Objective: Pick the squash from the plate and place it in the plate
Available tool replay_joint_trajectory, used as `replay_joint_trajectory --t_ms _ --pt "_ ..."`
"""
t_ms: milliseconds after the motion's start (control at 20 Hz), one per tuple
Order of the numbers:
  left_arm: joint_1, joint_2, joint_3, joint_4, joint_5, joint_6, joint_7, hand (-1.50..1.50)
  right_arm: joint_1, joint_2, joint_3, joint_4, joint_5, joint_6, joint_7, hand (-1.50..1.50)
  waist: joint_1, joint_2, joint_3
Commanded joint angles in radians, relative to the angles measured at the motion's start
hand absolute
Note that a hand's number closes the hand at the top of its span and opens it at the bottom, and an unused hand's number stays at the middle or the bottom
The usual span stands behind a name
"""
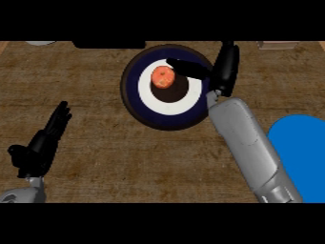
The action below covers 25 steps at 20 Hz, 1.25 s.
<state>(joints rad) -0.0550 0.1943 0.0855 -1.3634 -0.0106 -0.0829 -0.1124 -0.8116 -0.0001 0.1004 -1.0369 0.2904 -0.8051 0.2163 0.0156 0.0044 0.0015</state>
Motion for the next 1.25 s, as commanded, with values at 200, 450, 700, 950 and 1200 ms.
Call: replay_joint_trajectory --t_ms 200,450,700,950,1200 --pt "0.004 0.011 0.019 -0.005 0.015 -0.013 0.011 0.0 0.324 -0.051 -0.163 -0.211 -0.325 0.224 -0.367 -1.5 -0.021 -0.003 0.0" --pt "0.024 0.016 0.024 0.018 -0.008 -0.007 -0.033 0.0 0.507 -0.13 -0.207 -0.255 -0.406 0.422 -0.516 -1.5 -0.023 -0.006 -0.001" --pt "0.041 -0.033 -0.01 -0.002 -0.035 0.015 -0.037 0.0 0.481 -0.171 -0.27 -0.063 -0.436 0.541 -0.687 -1.5 -0.011 -0.004 -0.001" --pt "0.001 -0.006 0.033 0.045 -0.015 -0.01 -0.048 0.0 0.498 -0.23 -0.304 0.046 -0.45 0.649 -0.768 -1.5 -0.012 -0.003 -0.001" --pt "0.011 -0.007 0.032 0.031 -0.031 -0.017 -0.037 0.0 0.483 -0.233 -0.325 0.13 -0.43 0.633 -0.852 -1.5 -0.013 -0.004 -0.001"
